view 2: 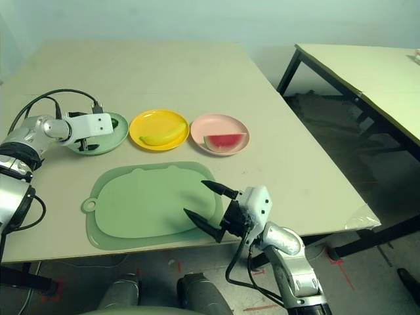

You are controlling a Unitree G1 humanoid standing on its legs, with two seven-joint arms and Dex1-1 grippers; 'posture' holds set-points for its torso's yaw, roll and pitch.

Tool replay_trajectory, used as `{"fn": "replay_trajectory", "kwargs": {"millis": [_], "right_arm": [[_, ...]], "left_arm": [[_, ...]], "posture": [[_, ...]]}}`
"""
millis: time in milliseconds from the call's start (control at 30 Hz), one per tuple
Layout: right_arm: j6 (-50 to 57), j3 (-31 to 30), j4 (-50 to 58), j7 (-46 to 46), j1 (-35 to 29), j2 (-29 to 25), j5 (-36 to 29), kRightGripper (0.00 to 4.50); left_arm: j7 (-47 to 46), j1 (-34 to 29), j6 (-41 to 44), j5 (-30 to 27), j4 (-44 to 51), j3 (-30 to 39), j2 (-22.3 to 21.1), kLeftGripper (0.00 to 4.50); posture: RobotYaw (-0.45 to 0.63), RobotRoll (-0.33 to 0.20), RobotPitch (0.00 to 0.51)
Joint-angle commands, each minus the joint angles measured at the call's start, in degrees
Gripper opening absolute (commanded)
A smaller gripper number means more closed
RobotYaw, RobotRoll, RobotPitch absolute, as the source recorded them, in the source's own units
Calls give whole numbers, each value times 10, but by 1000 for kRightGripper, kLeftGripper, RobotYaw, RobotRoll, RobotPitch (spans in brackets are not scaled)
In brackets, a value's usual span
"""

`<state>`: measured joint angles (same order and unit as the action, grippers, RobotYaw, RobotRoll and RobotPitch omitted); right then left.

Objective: Place the fruits into color-matched plates.

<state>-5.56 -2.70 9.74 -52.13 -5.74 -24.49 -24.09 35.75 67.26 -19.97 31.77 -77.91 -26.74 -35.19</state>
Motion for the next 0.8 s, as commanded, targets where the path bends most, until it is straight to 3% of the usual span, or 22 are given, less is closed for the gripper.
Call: {"fn": "replay_trajectory", "kwargs": {"millis": [33,167,300,467,567,667,800], "right_arm": [[10,14,-16,16,-3,8,-6,4500],[0,32,-23,56,-16,28,3,4500],[-30,68,-67,114,-17,61,17,4500],[-75,114,-113,161,-18,77,31,4500],[-105,130,-145,167,-15,80,36,4500],[-140,138,-188,162,-9,82,39,4500],[-228,150,-267,138,-5,88,37,4500]], "left_arm": [[28,8,-30,-29,9,36,-17,4484],[80,-14,-36,-128,27,135,-44,4484],[104,-85,-19,-244,59,253,-76,4484],[126,-271,37,-393,222,385,-83,4484],[78,-422,102,-464,382,450,-44,4484],[35,-525,134,-486,488,469,0,4484],[5,-595,136,-488,538,454,62,4484]], "posture": [[-11,0,57],[0,0,59],[10,0,60],[49,0,63],[75,0,64],[88,0,67],[99,0,67]]}}
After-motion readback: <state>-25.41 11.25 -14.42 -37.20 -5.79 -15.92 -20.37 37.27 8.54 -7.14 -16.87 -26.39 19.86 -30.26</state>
